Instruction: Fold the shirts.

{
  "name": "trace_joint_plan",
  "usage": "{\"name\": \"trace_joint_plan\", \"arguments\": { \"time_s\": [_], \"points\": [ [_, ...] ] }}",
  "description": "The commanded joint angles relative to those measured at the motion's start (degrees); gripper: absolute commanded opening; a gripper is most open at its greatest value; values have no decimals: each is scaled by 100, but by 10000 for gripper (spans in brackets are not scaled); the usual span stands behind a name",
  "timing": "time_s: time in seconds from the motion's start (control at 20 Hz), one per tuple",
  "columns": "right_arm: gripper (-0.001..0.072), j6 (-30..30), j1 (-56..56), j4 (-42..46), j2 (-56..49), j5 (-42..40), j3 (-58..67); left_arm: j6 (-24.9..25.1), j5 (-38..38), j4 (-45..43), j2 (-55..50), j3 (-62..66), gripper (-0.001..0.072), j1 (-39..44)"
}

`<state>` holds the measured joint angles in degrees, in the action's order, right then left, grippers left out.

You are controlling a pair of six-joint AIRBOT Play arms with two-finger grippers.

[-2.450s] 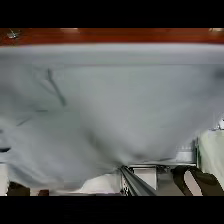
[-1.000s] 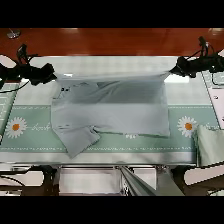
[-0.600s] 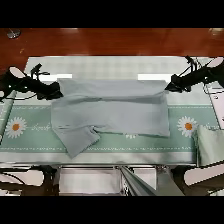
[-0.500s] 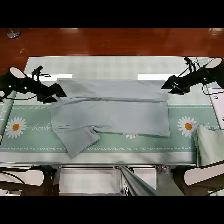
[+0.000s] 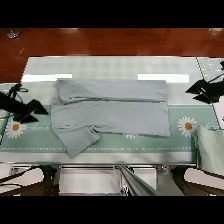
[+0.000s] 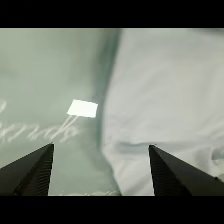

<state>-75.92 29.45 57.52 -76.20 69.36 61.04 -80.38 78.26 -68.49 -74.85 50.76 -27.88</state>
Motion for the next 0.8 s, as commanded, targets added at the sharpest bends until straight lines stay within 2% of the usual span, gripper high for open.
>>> {"name": "trace_joint_plan", "arguments": {
  "time_s": [0.0,0.05,0.15,0.4,0.5,0.6,0.7,0.75],
  "points": [
    [621,354,205,-1178,1139,-680,-1816,72,-616,507,960,-1471,706,-811],
    [621,601,87,-1539,1397,-623,-2216,313,-743,933,1178,-1794,706,-935],
    [621,704,-251,-1622,1781,-675,-2721,890,-713,1602,1438,-2299,706,-949],
    [621,586,-702,-1508,1934,-804,-2914,1058,-1198,2000,1554,-3045,706,-702],
    [620,505,-754,-1512,1934,-824,-2914,1705,-1436,2699,1554,-3333,705,-501],
    [621,457,-671,-1499,1934,-861,-2894,2072,-1655,3167,1554,-3526,704,-269],
    [621,319,-142,-1333,1934,-765,-2750,2284,-1458,3189,1554,-3515,695,-138],
    [621,238,238,-1104,1934,-658,-2664,2365,-1370,3169,1558,-3488,629,-146]
  ]
}}
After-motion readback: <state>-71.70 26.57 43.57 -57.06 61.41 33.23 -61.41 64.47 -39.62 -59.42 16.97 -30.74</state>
